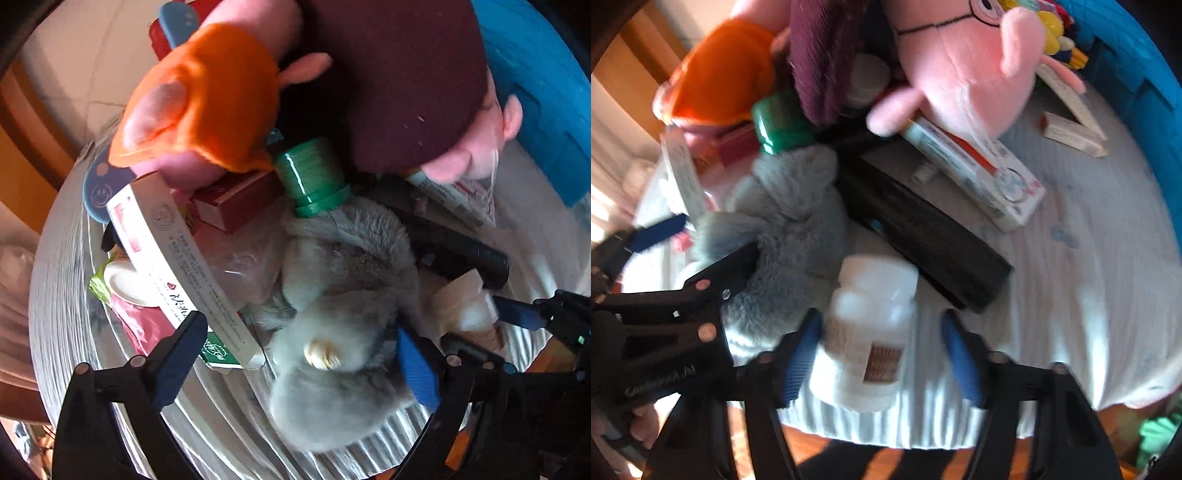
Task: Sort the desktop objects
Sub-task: 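Grasp the grey plush rabbit with the left gripper while the right grasps the white pill bottle, then lift the rabbit and white bottle and carry both over the blue bin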
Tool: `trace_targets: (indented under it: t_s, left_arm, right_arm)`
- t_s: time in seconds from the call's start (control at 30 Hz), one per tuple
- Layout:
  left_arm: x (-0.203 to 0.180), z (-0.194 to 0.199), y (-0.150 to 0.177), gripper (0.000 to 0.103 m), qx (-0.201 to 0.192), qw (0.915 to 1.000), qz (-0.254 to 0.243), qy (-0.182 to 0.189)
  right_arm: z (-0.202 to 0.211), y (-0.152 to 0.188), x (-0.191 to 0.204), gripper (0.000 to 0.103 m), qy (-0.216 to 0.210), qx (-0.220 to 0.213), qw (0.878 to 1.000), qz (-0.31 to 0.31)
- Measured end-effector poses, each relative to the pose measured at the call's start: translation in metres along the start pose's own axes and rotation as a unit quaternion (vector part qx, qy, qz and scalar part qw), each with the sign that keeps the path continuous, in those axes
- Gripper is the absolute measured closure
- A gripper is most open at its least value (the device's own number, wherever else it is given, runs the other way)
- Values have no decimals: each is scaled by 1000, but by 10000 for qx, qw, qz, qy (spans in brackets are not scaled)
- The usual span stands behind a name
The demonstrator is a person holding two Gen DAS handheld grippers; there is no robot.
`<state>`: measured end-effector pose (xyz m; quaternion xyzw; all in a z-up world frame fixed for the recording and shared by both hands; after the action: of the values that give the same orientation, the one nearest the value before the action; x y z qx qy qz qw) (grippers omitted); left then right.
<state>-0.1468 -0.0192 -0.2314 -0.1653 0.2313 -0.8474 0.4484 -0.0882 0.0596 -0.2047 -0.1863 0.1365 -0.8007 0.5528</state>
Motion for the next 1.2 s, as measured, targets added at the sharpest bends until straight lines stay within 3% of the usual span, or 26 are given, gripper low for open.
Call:
trace_targets:
  t_s: [0.07,0.2,0.4,0.5,0.57,0.67,0.83,1.07,1.13,1.2]
  left_arm:
    - [-10,2,3,6,138,9992,82,371]
    - [-22,-6,9,6,368,9955,493,726]
    - [-37,-37,6,11,562,9967,215,545]
    - [-45,-36,2,21,492,9962,224,676]
    - [-53,-31,-3,45,410,9964,149,730]
    - [-64,-24,-5,57,379,9971,-32,665]
    - [-70,2,-10,59,268,9965,97,783]
    - [-81,55,-34,60,-289,9976,145,620]
    - [-84,72,-44,60,-475,9970,182,587]
    - [-88,88,-57,60,-669,9959,221,575]
  right_arm:
    - [-1,5,-5,52,126,49,9999,-18]
    - [4,12,-17,54,290,54,9995,-108]
    - [19,18,-35,48,353,-74,9990,-266]
    - [22,18,-40,48,366,-144,9987,-324]
    - [21,18,-40,48,411,-155,9987,-267]
    - [21,18,-37,53,481,-179,9986,-129]
    - [44,16,-34,57,333,-368,9987,-91]
    - [81,14,-41,57,239,-756,9968,46]
    - [63,12,-47,57,193,-928,9955,78]
    - [84,2,-41,57,198,-1115,9934,151]
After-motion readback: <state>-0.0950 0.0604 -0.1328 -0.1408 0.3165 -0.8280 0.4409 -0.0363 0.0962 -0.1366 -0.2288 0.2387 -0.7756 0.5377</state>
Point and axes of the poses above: each gripper's, at about its wrist camera, not at the fingertips, and z roughly against the way its jaws point, x to its left, y to its underside, the point moved 5 cm from there along -z, roughly the way its jaws point, and after that the axes turned 7 degrees about -x, right-handed, at the moved point
